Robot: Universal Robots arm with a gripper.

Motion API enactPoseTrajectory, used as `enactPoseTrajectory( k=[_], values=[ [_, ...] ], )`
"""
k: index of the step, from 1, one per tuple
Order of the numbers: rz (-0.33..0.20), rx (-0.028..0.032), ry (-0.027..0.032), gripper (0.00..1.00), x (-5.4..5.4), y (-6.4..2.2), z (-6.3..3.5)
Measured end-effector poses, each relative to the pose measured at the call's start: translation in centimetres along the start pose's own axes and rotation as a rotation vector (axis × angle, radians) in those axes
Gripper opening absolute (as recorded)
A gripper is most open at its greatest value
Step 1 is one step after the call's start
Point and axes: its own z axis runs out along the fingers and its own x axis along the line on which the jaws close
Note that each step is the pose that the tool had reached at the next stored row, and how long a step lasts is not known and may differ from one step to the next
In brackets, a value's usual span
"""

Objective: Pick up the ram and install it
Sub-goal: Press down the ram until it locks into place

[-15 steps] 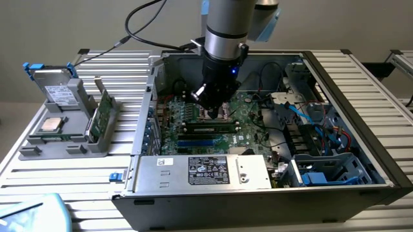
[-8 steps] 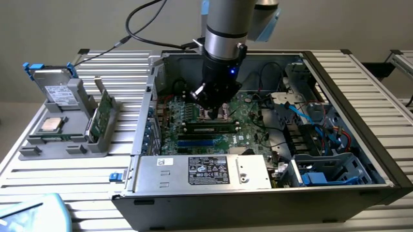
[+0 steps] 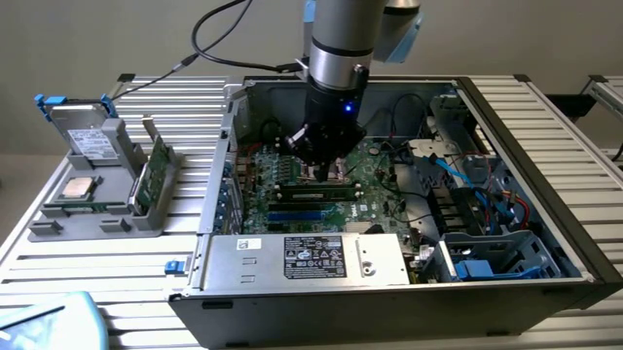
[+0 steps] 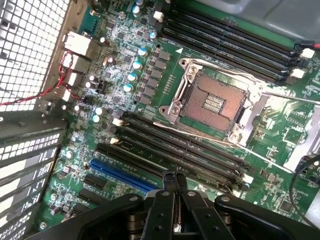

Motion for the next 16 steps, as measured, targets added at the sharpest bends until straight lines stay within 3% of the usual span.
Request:
enactPoseTrajectory(
  k=[4, 11, 16],
  values=[
    [0.044, 0.0062, 0.0047, 0.11, 0.0, 0.0, 0.0],
    [0.125, 0.0114, 0.0103, 0.11, 0.0, 0.0, 0.0],
    [0.179, 0.0122, 0.0056, 0.11, 0.0, 0.0, 0.01]
  ],
)
